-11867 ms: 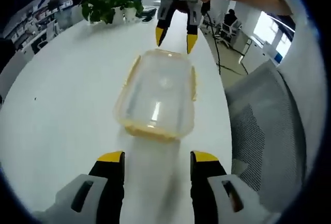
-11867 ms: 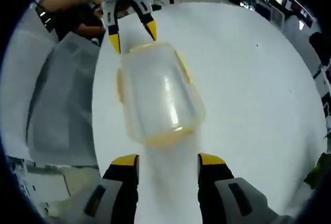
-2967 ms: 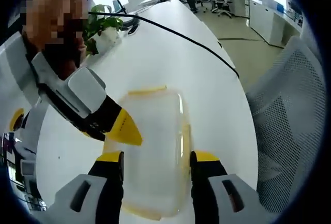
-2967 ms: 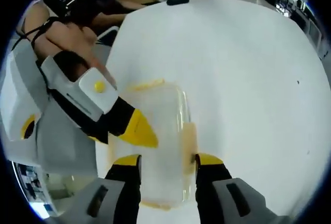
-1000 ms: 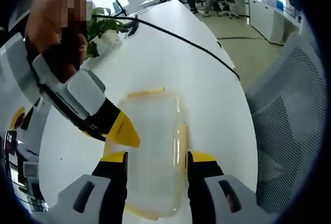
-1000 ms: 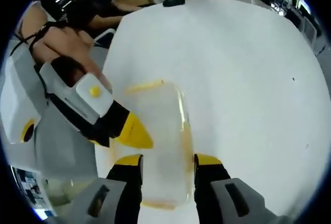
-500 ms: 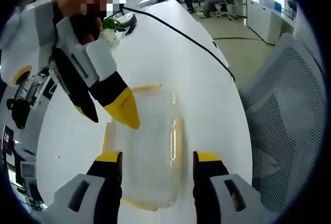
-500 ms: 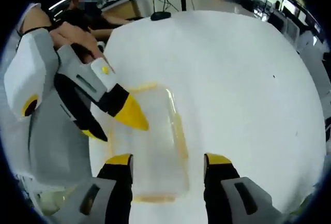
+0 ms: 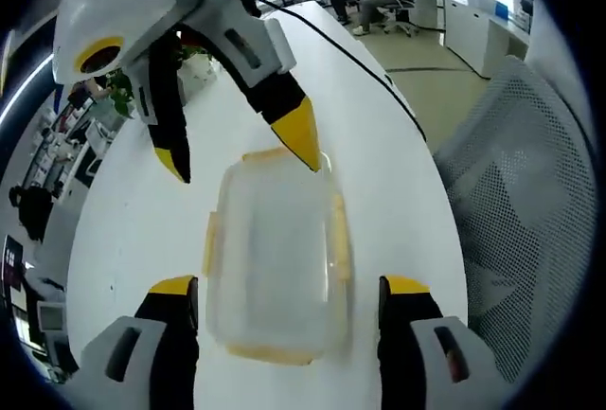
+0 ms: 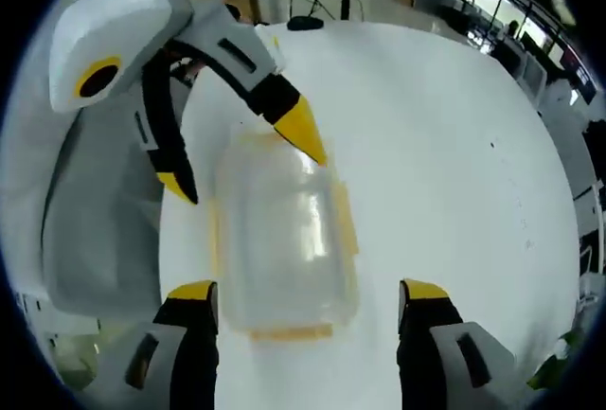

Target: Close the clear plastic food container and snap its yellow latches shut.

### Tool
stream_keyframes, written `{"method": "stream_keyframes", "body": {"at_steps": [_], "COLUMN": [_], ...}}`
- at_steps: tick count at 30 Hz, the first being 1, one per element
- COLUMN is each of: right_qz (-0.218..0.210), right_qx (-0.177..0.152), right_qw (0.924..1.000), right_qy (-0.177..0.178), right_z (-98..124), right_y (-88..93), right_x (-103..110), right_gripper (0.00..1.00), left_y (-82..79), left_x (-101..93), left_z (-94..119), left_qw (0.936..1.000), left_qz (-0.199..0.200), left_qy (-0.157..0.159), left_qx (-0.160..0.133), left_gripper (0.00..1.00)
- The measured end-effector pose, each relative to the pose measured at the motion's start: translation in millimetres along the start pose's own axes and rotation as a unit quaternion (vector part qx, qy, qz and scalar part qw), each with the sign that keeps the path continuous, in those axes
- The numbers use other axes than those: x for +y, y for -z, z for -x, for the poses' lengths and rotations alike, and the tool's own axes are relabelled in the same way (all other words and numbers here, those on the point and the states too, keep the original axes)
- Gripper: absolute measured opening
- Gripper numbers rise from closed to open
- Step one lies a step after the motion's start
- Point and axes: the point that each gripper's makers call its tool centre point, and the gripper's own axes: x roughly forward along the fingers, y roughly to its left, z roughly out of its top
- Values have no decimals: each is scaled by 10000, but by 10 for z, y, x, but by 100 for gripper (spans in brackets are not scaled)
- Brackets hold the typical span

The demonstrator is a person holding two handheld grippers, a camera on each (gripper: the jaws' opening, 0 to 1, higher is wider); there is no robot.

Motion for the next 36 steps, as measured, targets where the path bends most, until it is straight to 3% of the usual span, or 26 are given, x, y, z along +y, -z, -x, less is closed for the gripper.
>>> {"method": "stream_keyframes", "body": {"at_steps": [7,14,30,36], "right_qz": [294,482,702,684], "right_qx": [193,412,620,653], "right_qw": [9993,9978,9949,9950], "right_qy": [160,178,388,316], "right_z": [-29,-93,-212,-245], "right_y": [92,217,318,335], "right_x": [10,37,-3,7], "right_gripper": [85,89,90,90], "left_y": [123,213,201,233], "left_x": [50,79,48,15], "left_z": [-69,-145,-272,-343], "left_qw": [9998,9993,9984,9975], "left_qz": [39,34,-102,-187], "left_qy": [116,197,331,422], "left_qx": [166,319,436,528], "left_gripper": [90,91,90,87]}}
